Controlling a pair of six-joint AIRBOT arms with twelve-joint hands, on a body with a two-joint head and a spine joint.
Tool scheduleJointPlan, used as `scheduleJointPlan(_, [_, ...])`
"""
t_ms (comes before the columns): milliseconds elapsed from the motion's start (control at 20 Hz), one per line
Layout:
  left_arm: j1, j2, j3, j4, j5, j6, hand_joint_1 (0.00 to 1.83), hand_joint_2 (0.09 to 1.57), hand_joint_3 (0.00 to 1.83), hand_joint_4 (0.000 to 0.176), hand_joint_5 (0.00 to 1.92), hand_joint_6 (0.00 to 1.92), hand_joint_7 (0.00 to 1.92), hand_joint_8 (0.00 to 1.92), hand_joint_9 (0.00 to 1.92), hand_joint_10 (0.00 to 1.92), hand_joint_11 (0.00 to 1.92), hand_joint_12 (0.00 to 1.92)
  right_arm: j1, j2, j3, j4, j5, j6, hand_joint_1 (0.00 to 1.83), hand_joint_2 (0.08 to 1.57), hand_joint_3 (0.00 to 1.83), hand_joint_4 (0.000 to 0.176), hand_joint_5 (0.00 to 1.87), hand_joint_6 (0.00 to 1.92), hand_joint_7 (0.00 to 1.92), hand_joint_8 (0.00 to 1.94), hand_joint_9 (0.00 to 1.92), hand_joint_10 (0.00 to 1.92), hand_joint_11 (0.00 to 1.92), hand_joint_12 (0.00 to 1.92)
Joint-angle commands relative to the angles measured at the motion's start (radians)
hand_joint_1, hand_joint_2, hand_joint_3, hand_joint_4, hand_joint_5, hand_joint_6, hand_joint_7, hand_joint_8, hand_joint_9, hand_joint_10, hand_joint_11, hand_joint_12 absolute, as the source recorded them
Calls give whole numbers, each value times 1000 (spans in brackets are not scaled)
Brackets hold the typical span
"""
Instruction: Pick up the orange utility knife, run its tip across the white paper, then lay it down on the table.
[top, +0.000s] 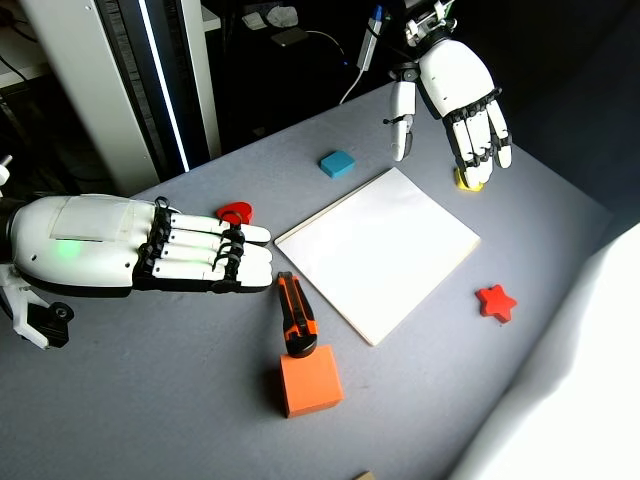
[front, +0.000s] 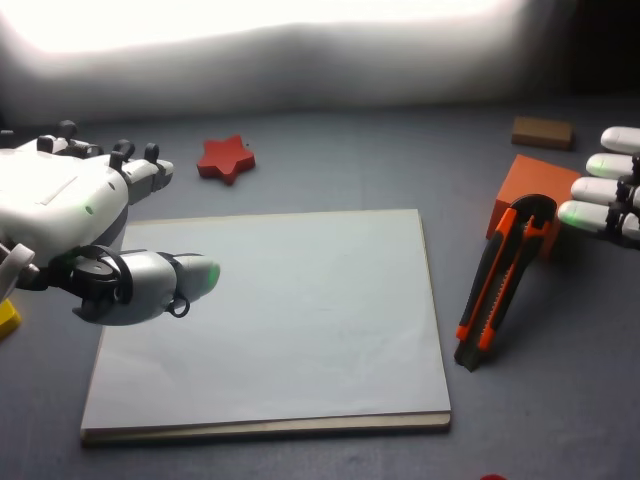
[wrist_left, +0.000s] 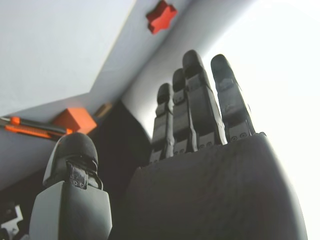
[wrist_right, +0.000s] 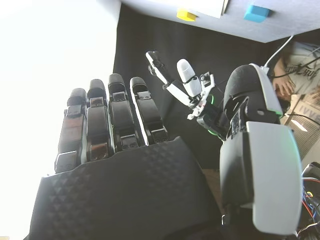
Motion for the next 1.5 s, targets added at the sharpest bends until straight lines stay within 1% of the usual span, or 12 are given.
scheduleJointPlan(0, [-5, 5, 5, 63, -48, -1, 191, 1212, 151, 37, 32, 56, 78, 65, 70, 176, 0, 807, 10, 0, -3, 36, 117, -5, 23, 1061, 141, 0, 167, 113, 245, 44, 185, 199, 0, 860])
scheduleJointPlan(100, [-4, 5, 4, 70, -45, -1, 174, 1296, 3, 39, 26, 1, 106, 2, 145, 53, 0, 795, 10, 0, -3, 37, 117, -9, 0, 1135, 6, 0, 213, 5, 269, 0, 258, 30, 0, 938])
scheduleJointPlan(250, [-3, 5, 5, 72, -46, 3, 166, 1292, 0, 47, 21, 2, 114, 1, 126, 16, 0, 702, 10, -1, -3, 37, 117, -17, 0, 1129, 0, 4, 225, 4, 278, 2, 289, 24, 0, 1042])
scheduleJointPlan(400, [-1, 5, 7, 58, -68, 14, 140, 1279, 0, 44, 46, 4, 135, 3, 141, 12, 0, 786, 12, -5, -3, 37, 130, -46, 0, 1134, 2, 1, 203, 2, 259, 1, 280, 9, 0, 881])
scheduleJointPlan(600, [-8, 5, 3, 47, -81, 20, 116, 1285, 0, 42, 39, 0, 83, 1, 99, 2, 0, 569, 20, -15, 0, 37, 121, -94, 28, 1124, 0, 0, 200, 0, 267, 2, 272, 1, 0, 787])
scheduleJointPlan(650, [-8, 5, 1, 46, -81, 20, 59, 1289, 1, 46, 17, 0, 45, 0, 94, 0, 0, 512, 24, -21, 5, 36, 120, -108, 145, 1090, 0, 0, 150, 0, 209, 0, 216, 0, 0, 658])
scheduleJointPlan(800, [-15, 1, -5, 29, -102, 43, 101, 1285, 0, 46, 56, 6, 84, 6, 122, 5, 0, 527, 66, -46, 34, -27, 103, -136, 544, 982, 0, 0, 13, 0, 94, 0, 102, 0, 0, 456])
scheduleJointPlan(850, [-16, 0, -7, 20, -103, 54, 104, 1285, 0, 45, 57, 5, 89, 6, 122, 4, 0, 523, 86, -57, 45, -44, 91, -151, 578, 975, 0, 0, 2, 0, 82, 0, 89, 0, 0, 410])
scheduleJointPlan(950, [-15, 0, -7, 15, -93, 56, 107, 1280, 0, 38, 60, 4, 94, 5, 119, 2, 0, 509, 108, -77, 58, -52, 72, -179, 909, 939, 0, 0, 0, 0, 25, 0, 49, 0, 0, 286])
scheduleJointPlan(1000, [-15, 1, -6, 13, -91, 56, 108, 1283, 0, 41, 51, 2, 109, 6, 122, 3, 0, 457, 110, -83, 60, -52, 68, -180, 1026, 948, 0, 0, 0, 0, 4, 0, 9, 0, 0, 96])
scheduleJointPlan(1050, [-16, 1, -6, 12, -90, 56, 100, 1284, 0, 41, 58, 3, 118, 5, 128, 4, 0, 486, 110, -88, 60, -52, 56, -187, 1095, 942, 0, 0, 0, 0, 0, 0, 1, 0, 0, 18])
scheduleJointPlan(1450, [-55, -9, 25, -30, -81, 83, 133, 1279, 0, 39, 78, 6, 99, 5, 134, 9, 0, 599, 120, -180, 130, -47, -27, -222, 1159, 957, 1, 0, 0, 0, 0, 0, 0, 0, 0, 0])
